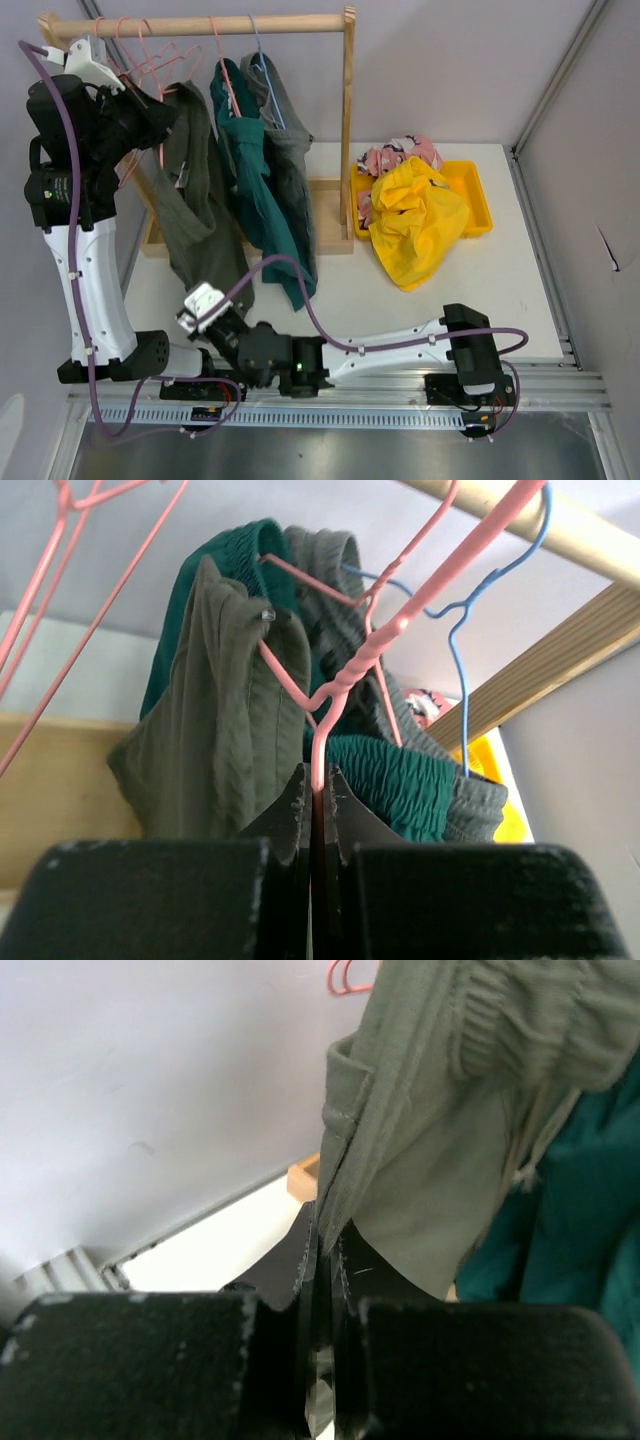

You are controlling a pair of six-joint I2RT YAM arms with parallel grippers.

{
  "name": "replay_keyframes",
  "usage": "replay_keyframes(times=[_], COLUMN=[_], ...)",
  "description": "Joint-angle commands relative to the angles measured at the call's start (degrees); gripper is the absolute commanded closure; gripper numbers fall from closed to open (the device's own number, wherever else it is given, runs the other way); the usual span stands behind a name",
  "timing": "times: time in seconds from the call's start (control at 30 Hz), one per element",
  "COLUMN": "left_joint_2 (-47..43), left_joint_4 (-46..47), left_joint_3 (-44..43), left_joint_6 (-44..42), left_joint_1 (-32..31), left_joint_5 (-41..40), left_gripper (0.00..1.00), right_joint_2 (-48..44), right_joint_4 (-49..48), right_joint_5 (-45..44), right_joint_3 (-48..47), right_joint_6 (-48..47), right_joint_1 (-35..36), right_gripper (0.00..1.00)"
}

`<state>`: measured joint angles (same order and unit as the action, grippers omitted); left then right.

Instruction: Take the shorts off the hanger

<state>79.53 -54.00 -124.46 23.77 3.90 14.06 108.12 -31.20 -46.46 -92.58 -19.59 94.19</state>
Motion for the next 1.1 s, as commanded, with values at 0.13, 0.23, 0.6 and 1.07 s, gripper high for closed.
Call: replay_keyframes(times=[0.13, 0.23, 0.6, 1.07], left_joint_2=[2.7, 3.6, 2.4, -15.7], left_joint_4=[9.8, 9.3, 9.6, 3.4], left_joint_3=[-7.1, -8.0, -3.4, 21.3], left_joint_6=[-3.0, -2.3, -0.2, -1.0], left_joint_1=[0.8, 2.5, 4.3, 4.2], left_joint_5=[-9.2, -9.8, -6.1, 2.6], left_gripper=[1.00, 1.00, 1.00, 1.00], right_joint_2=[1.7, 3.5, 6.1, 7.0], right_joint_4=[4.5, 8.5, 15.9, 14.1], right_joint_5=[-10.0, -12.1, -15.7, 5.1], right_joint_3=[5.8, 5.2, 4.4, -18.1], right_joint_6=[0.4, 1.9, 6.1, -9.3], right_joint_1=[12.2, 13.4, 11.4, -14.5], right_gripper=[1.00, 1.00, 1.00, 1.00])
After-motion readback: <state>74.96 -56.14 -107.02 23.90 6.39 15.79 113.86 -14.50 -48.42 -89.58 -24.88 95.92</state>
